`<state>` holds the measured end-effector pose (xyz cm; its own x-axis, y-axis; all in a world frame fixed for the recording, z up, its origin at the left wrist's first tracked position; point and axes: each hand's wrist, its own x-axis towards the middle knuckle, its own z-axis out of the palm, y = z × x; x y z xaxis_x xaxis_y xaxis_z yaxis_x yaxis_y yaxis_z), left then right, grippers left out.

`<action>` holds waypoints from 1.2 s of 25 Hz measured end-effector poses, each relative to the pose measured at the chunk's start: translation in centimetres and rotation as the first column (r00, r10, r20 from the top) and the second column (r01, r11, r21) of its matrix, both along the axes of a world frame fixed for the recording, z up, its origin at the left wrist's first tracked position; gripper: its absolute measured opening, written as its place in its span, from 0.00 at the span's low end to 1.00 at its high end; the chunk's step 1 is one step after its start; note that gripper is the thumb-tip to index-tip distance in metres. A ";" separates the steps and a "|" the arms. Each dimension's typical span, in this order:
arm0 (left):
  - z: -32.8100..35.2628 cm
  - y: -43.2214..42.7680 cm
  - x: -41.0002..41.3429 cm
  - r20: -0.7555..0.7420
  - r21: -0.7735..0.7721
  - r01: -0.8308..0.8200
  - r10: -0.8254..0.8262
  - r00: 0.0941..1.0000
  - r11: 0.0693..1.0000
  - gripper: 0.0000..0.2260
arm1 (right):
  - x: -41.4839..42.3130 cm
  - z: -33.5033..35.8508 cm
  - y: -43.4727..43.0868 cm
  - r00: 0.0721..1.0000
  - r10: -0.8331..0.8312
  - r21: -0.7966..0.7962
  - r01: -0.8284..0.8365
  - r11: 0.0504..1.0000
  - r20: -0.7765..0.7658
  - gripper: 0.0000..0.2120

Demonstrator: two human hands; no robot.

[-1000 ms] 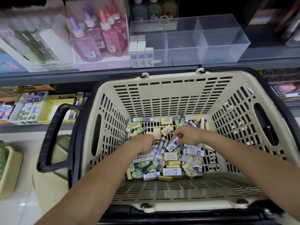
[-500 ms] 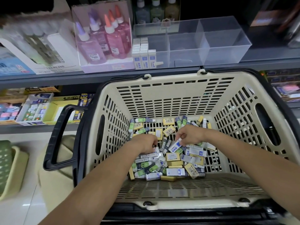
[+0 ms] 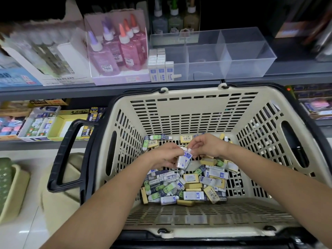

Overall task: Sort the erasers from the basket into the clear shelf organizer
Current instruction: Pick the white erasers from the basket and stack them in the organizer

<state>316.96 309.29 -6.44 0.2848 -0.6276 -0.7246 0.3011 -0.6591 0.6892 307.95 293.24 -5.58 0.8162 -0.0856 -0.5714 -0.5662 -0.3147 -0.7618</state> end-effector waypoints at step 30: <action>-0.5 2.5 2.7 -0.114 0.016 -0.320 0.320 0.941 0.947 0.25 | -1.7 -3.9 6.6 0.753 0.626 -0.528 -0.622 0.578 -0.203 0.20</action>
